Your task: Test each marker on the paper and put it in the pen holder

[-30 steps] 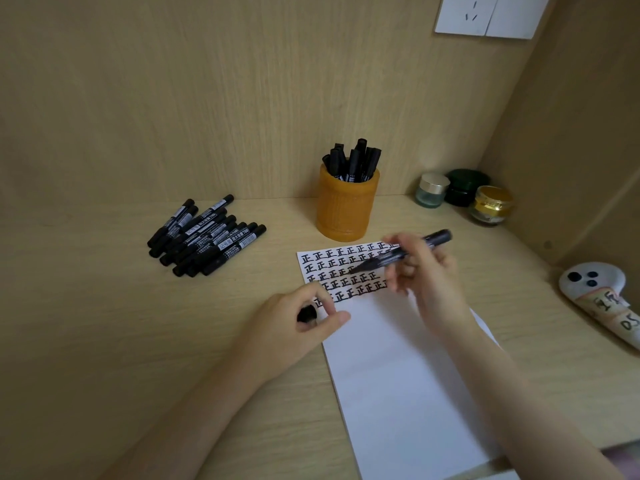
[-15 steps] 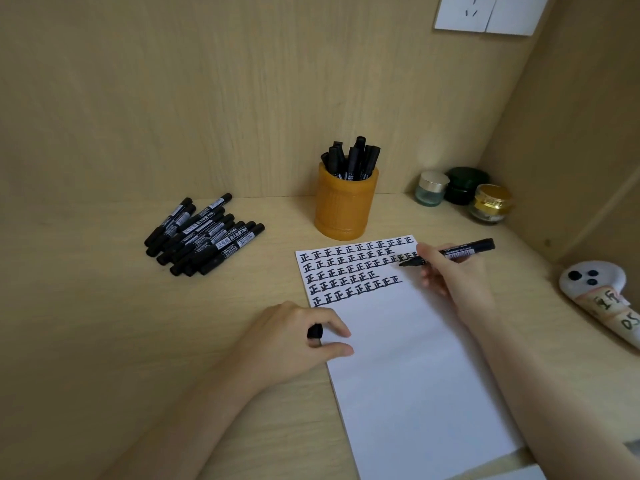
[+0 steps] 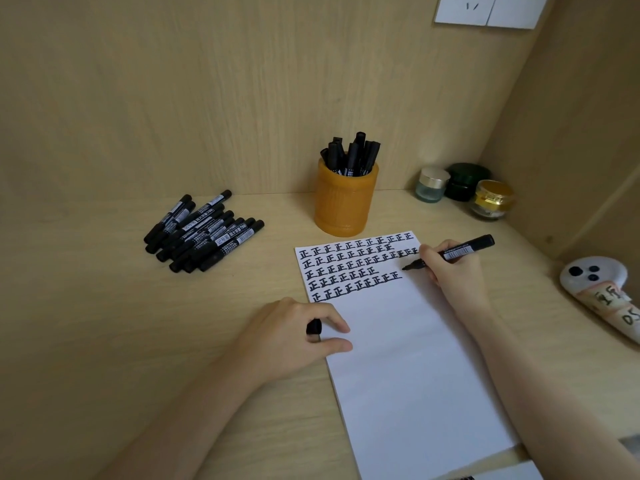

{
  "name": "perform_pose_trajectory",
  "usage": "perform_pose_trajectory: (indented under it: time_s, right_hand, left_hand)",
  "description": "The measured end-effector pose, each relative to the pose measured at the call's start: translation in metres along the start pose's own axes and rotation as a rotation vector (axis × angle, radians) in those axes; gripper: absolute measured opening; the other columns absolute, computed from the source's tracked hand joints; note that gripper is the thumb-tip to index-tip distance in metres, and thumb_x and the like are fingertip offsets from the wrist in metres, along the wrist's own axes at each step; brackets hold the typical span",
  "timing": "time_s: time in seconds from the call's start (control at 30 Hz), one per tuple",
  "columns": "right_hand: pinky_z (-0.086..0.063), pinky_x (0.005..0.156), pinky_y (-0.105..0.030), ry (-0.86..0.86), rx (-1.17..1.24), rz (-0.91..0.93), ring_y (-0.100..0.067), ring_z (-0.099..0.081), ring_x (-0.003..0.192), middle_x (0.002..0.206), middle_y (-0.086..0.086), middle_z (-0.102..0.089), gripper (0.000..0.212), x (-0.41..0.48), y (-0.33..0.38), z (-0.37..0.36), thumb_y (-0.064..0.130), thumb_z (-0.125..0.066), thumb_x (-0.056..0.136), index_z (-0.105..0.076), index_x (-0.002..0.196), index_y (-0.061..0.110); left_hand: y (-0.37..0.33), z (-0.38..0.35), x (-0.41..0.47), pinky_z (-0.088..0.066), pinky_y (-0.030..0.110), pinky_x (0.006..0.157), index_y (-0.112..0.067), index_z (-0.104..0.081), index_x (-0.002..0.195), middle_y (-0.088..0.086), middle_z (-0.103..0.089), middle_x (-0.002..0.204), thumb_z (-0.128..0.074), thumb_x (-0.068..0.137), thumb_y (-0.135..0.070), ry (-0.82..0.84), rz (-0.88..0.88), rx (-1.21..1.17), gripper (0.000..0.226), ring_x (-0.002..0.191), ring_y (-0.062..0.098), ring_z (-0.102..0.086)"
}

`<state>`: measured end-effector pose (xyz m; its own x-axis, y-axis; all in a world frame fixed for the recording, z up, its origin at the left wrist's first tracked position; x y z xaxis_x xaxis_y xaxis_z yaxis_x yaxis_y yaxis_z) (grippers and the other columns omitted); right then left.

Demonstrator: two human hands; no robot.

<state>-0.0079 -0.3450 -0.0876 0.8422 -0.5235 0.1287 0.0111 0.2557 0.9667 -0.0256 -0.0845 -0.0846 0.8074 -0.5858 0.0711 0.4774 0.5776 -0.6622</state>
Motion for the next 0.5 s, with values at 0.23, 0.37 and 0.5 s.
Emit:
perform_pose_trajectory:
  time_s: [0.23, 0.37, 0.5]
  right_hand:
    - [-0.032, 0.057, -0.031, 0.009, -0.017, 0.022, -0.013, -0.04, 0.051, 0.054, -0.002, -0.049, 0.031, 0.0019, -0.0021, -0.0021, 0.015, -0.064, 0.086, -0.049, 0.059, 0.017]
    - [-0.032, 0.059, -0.031, 0.021, -0.009, 0.034, -0.013, -0.04, 0.052, 0.054, -0.002, -0.049, 0.031, 0.002, -0.0031, -0.0026, 0.016, -0.065, 0.087, -0.05, 0.059, 0.017]
    - [-0.031, 0.06, -0.033, 0.034, -0.015, 0.033, -0.015, -0.04, 0.053, 0.054, -0.003, -0.048, 0.033, 0.0027, -0.0049, -0.0033, 0.019, -0.066, 0.085, -0.049, 0.057, 0.02]
  left_hand:
    - [-0.0004, -0.0002, -0.0002, -0.032, 0.013, 0.054, -0.043, -0.067, 0.087, -0.01, -0.041, 0.039, -0.07, 0.073, -0.054, -0.005, 0.011, -0.001, 0.018, 0.047, 0.005, -0.044]
    - [-0.0007, -0.0005, -0.0001, -0.031, 0.013, 0.054, -0.042, -0.067, 0.086, -0.011, -0.042, 0.04, -0.07, 0.072, -0.054, -0.01, 0.008, -0.002, 0.019, 0.047, 0.003, -0.045]
    - [-0.0008, -0.0002, 0.0, -0.03, 0.013, 0.053, -0.041, -0.068, 0.085, -0.009, -0.04, 0.04, -0.071, 0.072, -0.053, -0.015, 0.008, -0.007, 0.018, 0.045, 0.003, -0.045]
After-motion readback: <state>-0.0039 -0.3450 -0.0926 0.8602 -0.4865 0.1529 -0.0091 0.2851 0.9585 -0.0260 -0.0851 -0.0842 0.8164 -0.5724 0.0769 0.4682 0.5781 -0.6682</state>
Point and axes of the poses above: each hand's wrist, its own x-axis towards the middle knuckle, its own z-axis out of the back of the hand, y = z × x, the point moved 2 cm from there along x, towards the middle knuckle
